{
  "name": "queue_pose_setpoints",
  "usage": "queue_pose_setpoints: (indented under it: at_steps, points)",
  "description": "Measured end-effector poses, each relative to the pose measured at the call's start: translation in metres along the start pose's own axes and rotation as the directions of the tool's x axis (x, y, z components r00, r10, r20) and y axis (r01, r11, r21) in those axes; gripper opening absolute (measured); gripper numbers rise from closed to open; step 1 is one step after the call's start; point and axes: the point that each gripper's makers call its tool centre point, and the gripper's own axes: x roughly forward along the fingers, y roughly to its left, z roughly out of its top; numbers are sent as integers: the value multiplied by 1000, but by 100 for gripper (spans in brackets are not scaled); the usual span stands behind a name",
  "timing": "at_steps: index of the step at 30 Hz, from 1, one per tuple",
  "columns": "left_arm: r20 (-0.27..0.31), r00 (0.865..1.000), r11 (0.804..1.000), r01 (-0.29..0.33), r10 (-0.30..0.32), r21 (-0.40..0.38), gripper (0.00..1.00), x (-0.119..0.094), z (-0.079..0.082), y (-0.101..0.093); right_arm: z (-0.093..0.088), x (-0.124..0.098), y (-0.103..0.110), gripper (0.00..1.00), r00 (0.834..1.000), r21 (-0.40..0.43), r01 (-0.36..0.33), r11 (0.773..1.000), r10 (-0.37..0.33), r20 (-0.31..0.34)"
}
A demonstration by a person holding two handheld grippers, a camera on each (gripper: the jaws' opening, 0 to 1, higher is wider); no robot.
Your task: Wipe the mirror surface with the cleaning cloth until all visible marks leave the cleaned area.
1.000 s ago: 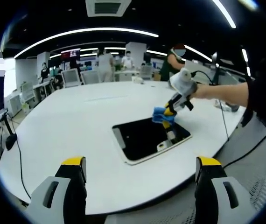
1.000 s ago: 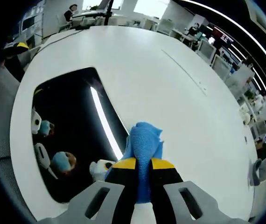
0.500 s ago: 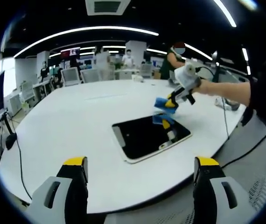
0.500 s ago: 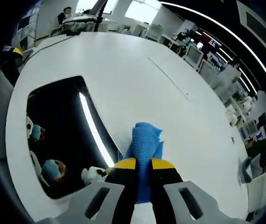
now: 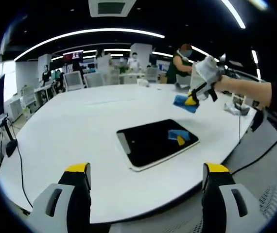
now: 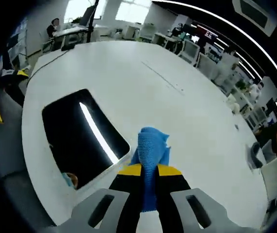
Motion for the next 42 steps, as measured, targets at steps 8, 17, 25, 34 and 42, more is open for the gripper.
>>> queue_pose_setpoints:
  at_steps: [8,17,25,34,42]
  points:
    - [24,1000,1000,-13,13,-3,94,-1,4,2,-46,-11,5,4,999,169,1,986,7,-45]
    - [22,1000,1000,-16,16,-3,94,-1,3,2,-66,-1,28,4,998,288,-31,957,46,-46]
    - [25,1000,1000,-8,8,-2,94,0,4,1,-89,10,40,5,994,291,-29,956,58,-92]
    - [19,1000,1000,-13,13,1,94,0,3,1,-96,4,41,11,994,278,-21,960,49,-93]
    - [12,1000,1000,-13,13,1,94,0,2,1,-82,-13,33,22,1000,318,10,948,-2,-27]
